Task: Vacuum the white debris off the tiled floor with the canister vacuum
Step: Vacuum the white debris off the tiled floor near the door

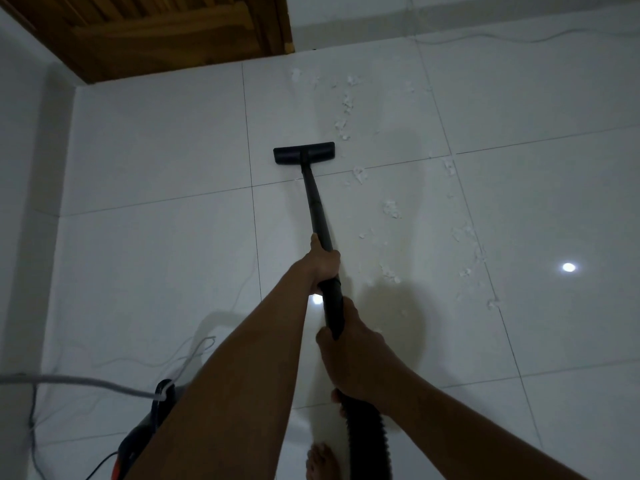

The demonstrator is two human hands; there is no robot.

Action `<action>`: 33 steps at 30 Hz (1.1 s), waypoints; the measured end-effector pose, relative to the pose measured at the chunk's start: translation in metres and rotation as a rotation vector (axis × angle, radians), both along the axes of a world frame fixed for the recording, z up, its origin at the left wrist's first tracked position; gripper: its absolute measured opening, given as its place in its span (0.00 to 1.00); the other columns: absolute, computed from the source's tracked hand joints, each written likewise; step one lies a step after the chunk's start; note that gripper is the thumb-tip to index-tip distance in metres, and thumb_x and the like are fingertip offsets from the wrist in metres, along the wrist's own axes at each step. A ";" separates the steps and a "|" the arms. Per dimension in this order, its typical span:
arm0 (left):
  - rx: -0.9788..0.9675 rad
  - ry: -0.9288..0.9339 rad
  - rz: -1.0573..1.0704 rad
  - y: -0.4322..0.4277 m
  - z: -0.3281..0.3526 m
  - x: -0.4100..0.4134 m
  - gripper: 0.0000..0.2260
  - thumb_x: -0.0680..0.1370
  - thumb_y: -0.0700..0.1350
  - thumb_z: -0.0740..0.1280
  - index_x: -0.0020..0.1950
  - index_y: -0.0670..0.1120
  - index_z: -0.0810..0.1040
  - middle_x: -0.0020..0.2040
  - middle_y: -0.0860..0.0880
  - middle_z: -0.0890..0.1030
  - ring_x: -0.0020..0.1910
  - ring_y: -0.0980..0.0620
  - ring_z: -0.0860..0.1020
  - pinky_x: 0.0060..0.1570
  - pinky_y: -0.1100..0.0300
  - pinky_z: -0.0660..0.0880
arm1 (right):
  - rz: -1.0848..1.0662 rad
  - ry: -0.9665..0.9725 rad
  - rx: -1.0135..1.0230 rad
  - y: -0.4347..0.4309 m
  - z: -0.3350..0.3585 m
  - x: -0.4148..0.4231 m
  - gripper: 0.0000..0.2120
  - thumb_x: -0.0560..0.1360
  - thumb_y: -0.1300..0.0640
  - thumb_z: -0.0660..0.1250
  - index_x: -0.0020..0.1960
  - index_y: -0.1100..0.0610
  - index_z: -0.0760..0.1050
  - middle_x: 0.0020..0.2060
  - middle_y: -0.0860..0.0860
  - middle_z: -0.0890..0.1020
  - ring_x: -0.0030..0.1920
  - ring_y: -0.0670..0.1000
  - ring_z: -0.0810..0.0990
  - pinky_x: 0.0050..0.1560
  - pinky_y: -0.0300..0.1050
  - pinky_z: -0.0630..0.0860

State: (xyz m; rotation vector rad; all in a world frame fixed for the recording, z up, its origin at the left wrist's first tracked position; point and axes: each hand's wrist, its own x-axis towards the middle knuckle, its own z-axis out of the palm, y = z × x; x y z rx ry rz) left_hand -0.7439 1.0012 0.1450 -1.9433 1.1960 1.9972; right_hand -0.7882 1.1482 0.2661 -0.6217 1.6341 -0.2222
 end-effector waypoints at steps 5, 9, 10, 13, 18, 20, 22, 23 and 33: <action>-0.008 -0.012 0.001 -0.020 0.000 -0.010 0.31 0.84 0.45 0.57 0.80 0.57 0.42 0.50 0.42 0.73 0.37 0.49 0.75 0.31 0.56 0.75 | 0.005 -0.006 0.001 -0.021 0.002 -0.010 0.31 0.86 0.50 0.56 0.83 0.42 0.44 0.48 0.57 0.81 0.30 0.49 0.81 0.32 0.42 0.82; -0.013 -0.016 -0.001 -0.040 -0.001 -0.011 0.31 0.84 0.44 0.57 0.80 0.56 0.42 0.57 0.37 0.76 0.38 0.48 0.75 0.31 0.55 0.75 | 0.025 0.023 0.012 -0.042 -0.001 -0.012 0.31 0.84 0.50 0.57 0.82 0.41 0.46 0.54 0.60 0.82 0.41 0.55 0.84 0.49 0.56 0.86; -0.014 -0.018 -0.007 -0.046 -0.002 -0.011 0.31 0.84 0.45 0.57 0.80 0.57 0.42 0.57 0.37 0.76 0.38 0.48 0.75 0.31 0.55 0.75 | 0.008 0.007 0.018 -0.048 -0.001 -0.012 0.31 0.85 0.50 0.56 0.82 0.41 0.46 0.53 0.60 0.82 0.38 0.54 0.83 0.45 0.53 0.86; -0.018 -0.025 -0.027 -0.063 -0.004 -0.011 0.30 0.83 0.45 0.56 0.80 0.57 0.42 0.58 0.37 0.76 0.38 0.48 0.75 0.35 0.54 0.77 | -0.021 -0.025 0.035 -0.064 0.002 -0.011 0.30 0.85 0.51 0.56 0.82 0.41 0.46 0.52 0.59 0.81 0.33 0.52 0.82 0.37 0.48 0.85; -0.023 -0.017 -0.038 -0.093 -0.001 -0.013 0.31 0.83 0.46 0.56 0.80 0.56 0.41 0.59 0.39 0.74 0.40 0.47 0.75 0.35 0.54 0.77 | -0.033 0.004 0.040 -0.097 0.001 -0.009 0.30 0.84 0.51 0.58 0.81 0.40 0.47 0.49 0.58 0.81 0.35 0.53 0.82 0.46 0.57 0.86; -0.016 0.000 -0.039 -0.109 0.003 -0.012 0.32 0.84 0.45 0.56 0.80 0.56 0.39 0.58 0.40 0.73 0.40 0.46 0.75 0.34 0.53 0.76 | -0.056 -0.008 0.043 -0.112 0.003 -0.007 0.30 0.85 0.52 0.58 0.81 0.40 0.48 0.46 0.57 0.80 0.32 0.52 0.81 0.44 0.55 0.87; -0.015 0.011 -0.047 -0.124 0.008 -0.009 0.33 0.84 0.45 0.56 0.80 0.56 0.37 0.56 0.41 0.73 0.40 0.46 0.76 0.34 0.53 0.76 | -0.068 -0.018 0.033 -0.128 0.008 -0.005 0.28 0.85 0.52 0.58 0.81 0.40 0.49 0.44 0.56 0.79 0.30 0.51 0.80 0.38 0.49 0.86; -0.012 0.008 -0.053 -0.132 0.011 -0.009 0.33 0.84 0.45 0.56 0.80 0.56 0.37 0.55 0.41 0.73 0.41 0.46 0.76 0.34 0.53 0.77 | -0.076 -0.022 0.024 -0.135 0.011 -0.004 0.28 0.85 0.52 0.58 0.80 0.41 0.50 0.44 0.56 0.79 0.29 0.50 0.79 0.35 0.47 0.84; 0.015 -0.040 -0.067 -0.181 0.026 -0.019 0.32 0.83 0.44 0.57 0.80 0.57 0.40 0.62 0.37 0.75 0.41 0.46 0.77 0.32 0.53 0.77 | -0.014 0.002 -0.011 -0.187 0.018 -0.013 0.27 0.85 0.52 0.58 0.80 0.45 0.52 0.51 0.58 0.79 0.38 0.53 0.80 0.45 0.51 0.84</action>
